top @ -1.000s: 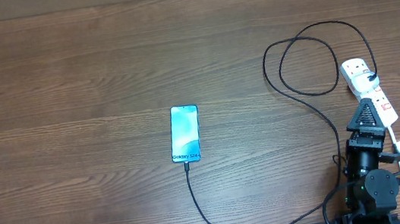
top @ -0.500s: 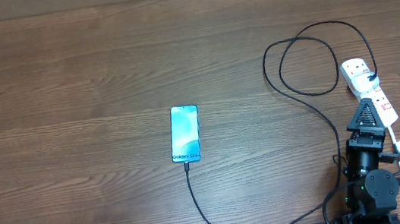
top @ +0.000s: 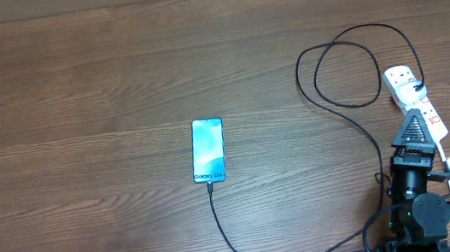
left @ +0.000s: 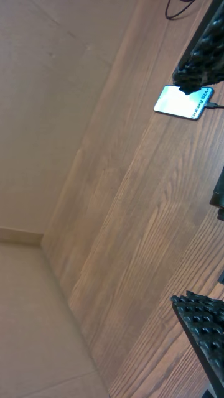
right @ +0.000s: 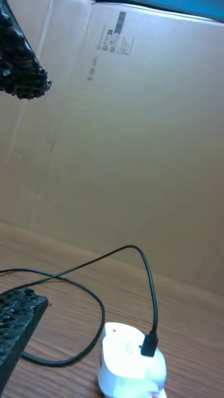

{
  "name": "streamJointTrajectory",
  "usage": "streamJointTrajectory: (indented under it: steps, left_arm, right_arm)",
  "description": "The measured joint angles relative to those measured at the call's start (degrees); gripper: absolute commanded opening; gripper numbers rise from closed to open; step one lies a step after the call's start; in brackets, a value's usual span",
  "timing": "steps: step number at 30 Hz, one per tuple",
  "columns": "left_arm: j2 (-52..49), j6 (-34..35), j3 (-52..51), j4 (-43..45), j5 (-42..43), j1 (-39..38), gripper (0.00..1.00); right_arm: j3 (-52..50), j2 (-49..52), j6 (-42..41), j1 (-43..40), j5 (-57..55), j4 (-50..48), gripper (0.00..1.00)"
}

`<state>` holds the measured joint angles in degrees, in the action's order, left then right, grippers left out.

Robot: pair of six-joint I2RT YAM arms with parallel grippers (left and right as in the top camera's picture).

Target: Plug charger to phone and switch on socket

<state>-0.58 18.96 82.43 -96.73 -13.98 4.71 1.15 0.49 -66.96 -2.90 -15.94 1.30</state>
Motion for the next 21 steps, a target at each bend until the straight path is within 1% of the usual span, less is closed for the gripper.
streamJointTrajectory:
  steps: [2, 4, 8, 12, 17, 21]
  left_arm:
    - [0.0, 0.0, 0.0, 0.0, -0.02, 0.0, 0.99]
    - [0.0, 0.0, 0.0, 0.0, 0.0, 0.0, 0.99]
    - [0.0, 0.02, 0.0, 0.0, -0.02, 0.0, 1.0]
    - [0.0, 0.0, 0.0, 0.0, -0.02, 0.0, 1.0]
    - [0.0, 0.0, 0.0, 0.0, -0.02, 0.0, 1.0]
    - [0.0, 0.0, 0.0, 0.0, -0.02, 0.0, 1.0]
  right_arm:
    - [0.0, 0.0, 6.23, 0.0, 1.75, 0.26, 1.0]
    - [0.0, 0.0, 16.33, 0.0, 4.42, 1.44, 1.0]
    - [-0.09, 0.0, 32.04, 0.0, 8.31, 2.99, 1.0]
    - [-0.09, 0.0, 43.89, 0.0, 10.69, 3.08, 1.0]
    - [-0.09, 0.0, 50.4, 0.0, 11.63, 3.13, 1.0]
    - [-0.09, 0.0, 52.48, 0.0, 11.89, 3.17, 1.0]
